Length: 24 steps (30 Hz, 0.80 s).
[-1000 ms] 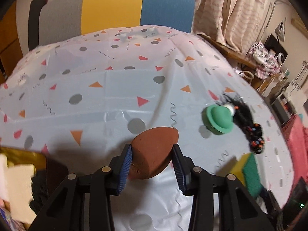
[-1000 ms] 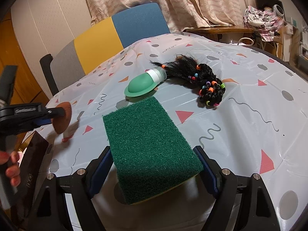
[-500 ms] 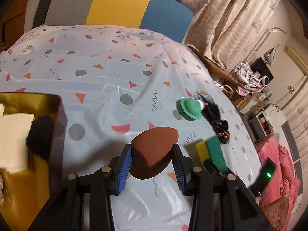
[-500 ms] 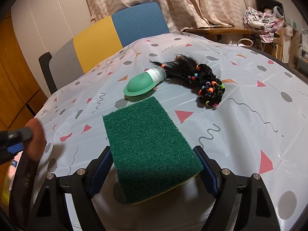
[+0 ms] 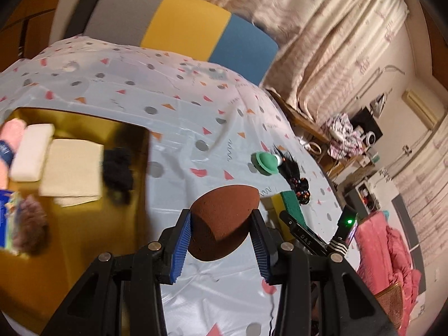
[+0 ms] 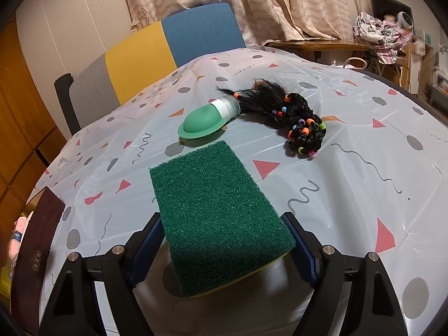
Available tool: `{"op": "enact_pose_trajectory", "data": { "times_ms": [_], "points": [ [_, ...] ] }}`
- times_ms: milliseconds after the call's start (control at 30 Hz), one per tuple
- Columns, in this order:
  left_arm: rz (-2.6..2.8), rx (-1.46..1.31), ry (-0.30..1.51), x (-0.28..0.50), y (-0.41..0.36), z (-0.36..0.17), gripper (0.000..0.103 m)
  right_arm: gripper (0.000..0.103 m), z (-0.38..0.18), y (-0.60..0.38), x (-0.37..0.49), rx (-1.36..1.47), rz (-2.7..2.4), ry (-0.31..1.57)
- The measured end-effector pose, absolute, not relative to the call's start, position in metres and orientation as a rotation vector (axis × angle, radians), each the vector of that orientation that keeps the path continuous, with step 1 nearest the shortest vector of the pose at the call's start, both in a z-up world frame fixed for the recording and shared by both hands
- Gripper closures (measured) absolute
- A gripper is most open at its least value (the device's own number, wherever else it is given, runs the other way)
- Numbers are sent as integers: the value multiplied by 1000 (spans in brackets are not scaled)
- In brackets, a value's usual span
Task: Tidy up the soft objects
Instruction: 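Carry the brown makeup sponge with the left tool into the tray and release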
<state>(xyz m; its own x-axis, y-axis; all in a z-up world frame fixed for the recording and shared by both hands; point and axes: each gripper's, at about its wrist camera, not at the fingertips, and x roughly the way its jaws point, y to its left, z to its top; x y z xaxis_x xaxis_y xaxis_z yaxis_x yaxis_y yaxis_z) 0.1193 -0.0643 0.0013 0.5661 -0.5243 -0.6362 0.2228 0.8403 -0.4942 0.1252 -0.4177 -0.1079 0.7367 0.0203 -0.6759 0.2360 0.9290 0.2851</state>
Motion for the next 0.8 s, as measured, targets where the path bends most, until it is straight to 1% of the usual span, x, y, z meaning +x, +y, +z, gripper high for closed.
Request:
{"op": "enact_pose_trajectory", "data": {
  "times_ms": [200, 500, 600, 633, 800],
  "points": [
    [-377, -381, 847, 101, -12, 7, 61, 20, -107, -415, 126, 354, -132, 744],
    [-244, -317, 895, 77, 50, -21, 61, 20, -107, -412, 128, 328, -150, 760],
    [-195, -272, 904, 71, 62, -28, 60, 20, -107, -410, 129, 318, -156, 765],
    [-178, -263, 907, 70, 67, -31, 58, 20, -107, -410, 129, 315, -158, 766],
    [-123, -292, 942, 73, 86, -46, 53, 20, -107, -407, 130, 299, -168, 775]
  ]
}}
